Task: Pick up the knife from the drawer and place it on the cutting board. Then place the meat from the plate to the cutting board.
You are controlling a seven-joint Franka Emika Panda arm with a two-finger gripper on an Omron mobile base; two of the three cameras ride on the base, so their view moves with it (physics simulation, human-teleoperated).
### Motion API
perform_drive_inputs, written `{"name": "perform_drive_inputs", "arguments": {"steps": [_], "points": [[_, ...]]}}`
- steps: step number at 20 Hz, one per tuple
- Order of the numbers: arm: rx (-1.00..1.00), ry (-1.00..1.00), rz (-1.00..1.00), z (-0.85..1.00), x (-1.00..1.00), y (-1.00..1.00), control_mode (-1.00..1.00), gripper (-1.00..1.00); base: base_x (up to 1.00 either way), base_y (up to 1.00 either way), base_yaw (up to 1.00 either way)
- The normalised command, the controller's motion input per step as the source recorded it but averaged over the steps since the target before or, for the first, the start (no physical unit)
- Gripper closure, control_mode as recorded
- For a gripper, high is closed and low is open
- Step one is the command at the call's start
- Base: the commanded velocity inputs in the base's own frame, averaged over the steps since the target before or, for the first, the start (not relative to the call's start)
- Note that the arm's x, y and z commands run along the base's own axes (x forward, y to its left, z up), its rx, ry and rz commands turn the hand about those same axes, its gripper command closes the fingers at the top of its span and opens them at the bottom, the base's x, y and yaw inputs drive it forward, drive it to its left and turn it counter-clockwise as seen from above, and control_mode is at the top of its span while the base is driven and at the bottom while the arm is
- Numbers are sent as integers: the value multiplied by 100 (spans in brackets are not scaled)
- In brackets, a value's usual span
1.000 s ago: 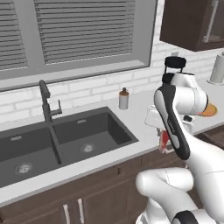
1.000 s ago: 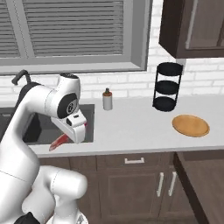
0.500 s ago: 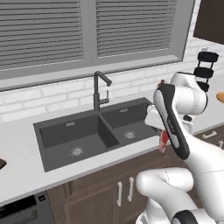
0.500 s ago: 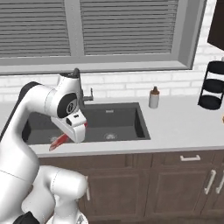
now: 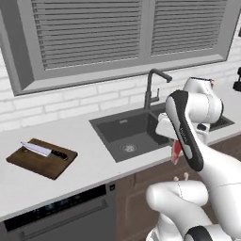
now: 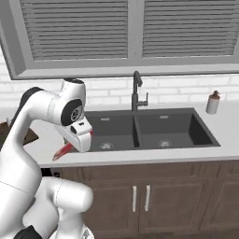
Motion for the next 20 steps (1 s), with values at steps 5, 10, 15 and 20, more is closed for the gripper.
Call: {"name": "perform_drive_inputs", "arguments": {"steps": [5, 10, 15, 20], "points": [[0, 0, 0, 0, 0, 0, 100, 100, 0, 100, 2], [0, 0, 0, 0, 0, 0, 100, 100, 0, 100, 0], [0, 0, 0, 0, 0, 0, 100, 100, 9, 100, 0], [0, 0, 0, 0, 0, 0, 100, 100, 33, 78, 4]]}}
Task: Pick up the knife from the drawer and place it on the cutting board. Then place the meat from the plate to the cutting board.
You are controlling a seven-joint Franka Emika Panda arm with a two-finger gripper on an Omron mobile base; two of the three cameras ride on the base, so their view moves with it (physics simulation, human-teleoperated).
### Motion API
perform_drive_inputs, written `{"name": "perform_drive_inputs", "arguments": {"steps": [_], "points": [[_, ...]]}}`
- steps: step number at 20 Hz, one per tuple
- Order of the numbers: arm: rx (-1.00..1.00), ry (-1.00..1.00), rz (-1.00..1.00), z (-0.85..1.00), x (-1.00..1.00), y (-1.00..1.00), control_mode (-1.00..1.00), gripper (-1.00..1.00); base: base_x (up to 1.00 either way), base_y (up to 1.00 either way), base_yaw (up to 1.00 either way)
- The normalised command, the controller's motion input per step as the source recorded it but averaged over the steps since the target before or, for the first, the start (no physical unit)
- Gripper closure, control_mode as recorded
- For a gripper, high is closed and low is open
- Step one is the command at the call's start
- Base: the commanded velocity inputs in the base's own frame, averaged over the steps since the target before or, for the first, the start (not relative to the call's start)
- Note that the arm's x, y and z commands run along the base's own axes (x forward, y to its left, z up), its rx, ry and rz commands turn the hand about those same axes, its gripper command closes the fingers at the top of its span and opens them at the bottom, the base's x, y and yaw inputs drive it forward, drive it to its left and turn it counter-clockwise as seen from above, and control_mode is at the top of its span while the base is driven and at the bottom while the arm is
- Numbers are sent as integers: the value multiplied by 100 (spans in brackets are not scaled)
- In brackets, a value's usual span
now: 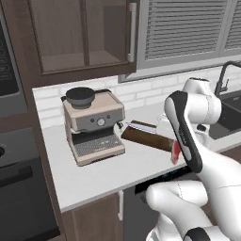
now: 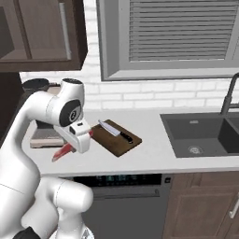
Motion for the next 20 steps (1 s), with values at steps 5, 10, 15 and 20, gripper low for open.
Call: {"name": "perform_drive_inputs", "arguments": {"steps": [5, 10, 15, 20], "points": [[0, 1, 0, 0, 2, 0, -100, 100, 5, 5, 0], [0, 0, 5, 0, 51, -8, -100, 100, 0, 0, 0], [0, 1, 15, -15, 96, -49, -100, 100, 0, 0, 0], [0, 2, 13, -29, 100, -56, -100, 100, 0, 0, 0]]}}
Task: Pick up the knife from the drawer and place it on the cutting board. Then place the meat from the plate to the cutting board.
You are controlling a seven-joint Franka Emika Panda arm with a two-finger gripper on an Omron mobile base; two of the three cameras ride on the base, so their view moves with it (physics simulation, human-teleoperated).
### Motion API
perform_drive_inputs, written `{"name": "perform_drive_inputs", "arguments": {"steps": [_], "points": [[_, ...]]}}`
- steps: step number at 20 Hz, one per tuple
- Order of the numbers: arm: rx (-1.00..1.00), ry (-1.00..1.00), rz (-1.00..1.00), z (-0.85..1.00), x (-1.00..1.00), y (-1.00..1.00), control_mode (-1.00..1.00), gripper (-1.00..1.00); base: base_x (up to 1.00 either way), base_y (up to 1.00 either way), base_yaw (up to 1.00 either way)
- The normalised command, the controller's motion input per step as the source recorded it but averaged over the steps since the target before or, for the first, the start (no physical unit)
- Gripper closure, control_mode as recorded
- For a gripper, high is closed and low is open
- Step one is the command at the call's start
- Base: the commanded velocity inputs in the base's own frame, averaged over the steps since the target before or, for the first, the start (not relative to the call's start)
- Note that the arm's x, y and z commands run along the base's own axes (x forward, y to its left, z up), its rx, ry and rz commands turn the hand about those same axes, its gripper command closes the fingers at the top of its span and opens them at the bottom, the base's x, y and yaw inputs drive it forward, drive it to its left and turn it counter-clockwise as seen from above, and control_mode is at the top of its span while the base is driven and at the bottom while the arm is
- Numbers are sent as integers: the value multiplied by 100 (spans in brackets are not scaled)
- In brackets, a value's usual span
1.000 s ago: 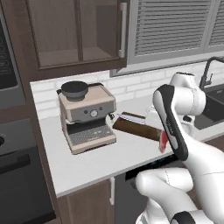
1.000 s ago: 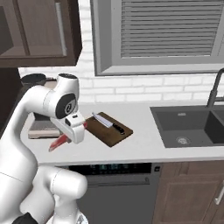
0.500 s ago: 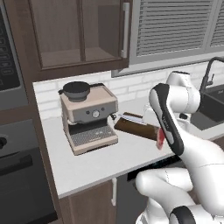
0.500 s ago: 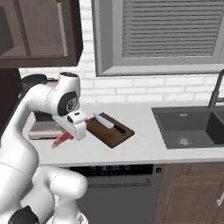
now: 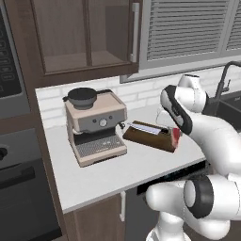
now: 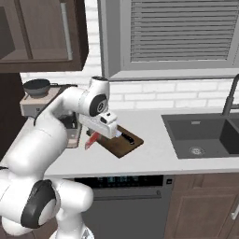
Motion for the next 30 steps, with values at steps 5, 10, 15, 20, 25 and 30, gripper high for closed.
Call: {"name": "perform_drive_inputs", "arguments": {"steps": [5, 10, 15, 20, 25, 30], "points": [[-1, 0, 15, -24, 98, -14, -100, 100, 0, 0, 0], [-2, 0, 36, -19, 93, -5, -100, 100, 0, 0, 0], [0, 1, 48, 0, 36, -1, -100, 100, 0, 0, 0], [0, 0, 54, 0, 19, 0, -100, 100, 0, 0, 0], [0, -7, 61, -19, 2, -1, -100, 100, 0, 0, 0], [0, -10, 60, -39, 0, 0, -100, 100, 0, 0, 0]]}}
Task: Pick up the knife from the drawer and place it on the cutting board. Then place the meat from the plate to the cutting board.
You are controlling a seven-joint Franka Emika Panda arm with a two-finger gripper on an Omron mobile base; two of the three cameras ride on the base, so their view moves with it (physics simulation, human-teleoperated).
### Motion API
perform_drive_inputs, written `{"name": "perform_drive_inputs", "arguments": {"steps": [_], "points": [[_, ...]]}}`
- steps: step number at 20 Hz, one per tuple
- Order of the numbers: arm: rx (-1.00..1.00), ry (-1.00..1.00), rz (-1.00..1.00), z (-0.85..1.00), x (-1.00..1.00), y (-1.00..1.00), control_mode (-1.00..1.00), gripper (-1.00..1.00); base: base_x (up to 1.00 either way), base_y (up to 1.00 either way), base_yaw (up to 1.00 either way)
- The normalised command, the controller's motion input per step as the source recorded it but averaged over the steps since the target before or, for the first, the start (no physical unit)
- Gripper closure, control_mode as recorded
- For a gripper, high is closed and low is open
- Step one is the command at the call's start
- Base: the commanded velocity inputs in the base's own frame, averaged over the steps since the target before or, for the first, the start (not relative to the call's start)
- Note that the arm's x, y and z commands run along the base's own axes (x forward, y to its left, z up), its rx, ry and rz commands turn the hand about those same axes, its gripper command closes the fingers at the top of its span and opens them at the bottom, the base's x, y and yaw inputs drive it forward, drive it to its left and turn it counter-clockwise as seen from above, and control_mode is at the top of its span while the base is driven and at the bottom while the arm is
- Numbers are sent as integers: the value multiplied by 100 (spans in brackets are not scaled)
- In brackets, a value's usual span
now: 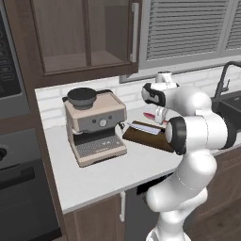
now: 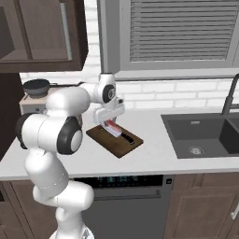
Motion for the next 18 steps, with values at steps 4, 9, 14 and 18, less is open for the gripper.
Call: {"name": "perform_drive_inputs", "arguments": {"steps": [4, 9, 14, 18], "points": [[6, -12, 47, -36, 31, -11, -100, 100, 0, 0, 0], [3, -3, 27, -18, 5, -3, -100, 100, 0, 0, 0], [0, 0, 10, -52, 0, -6, -100, 100, 0, 0, 0], [0, 0, 4, -48, 0, -15, -100, 100, 0, 0, 0]]}}
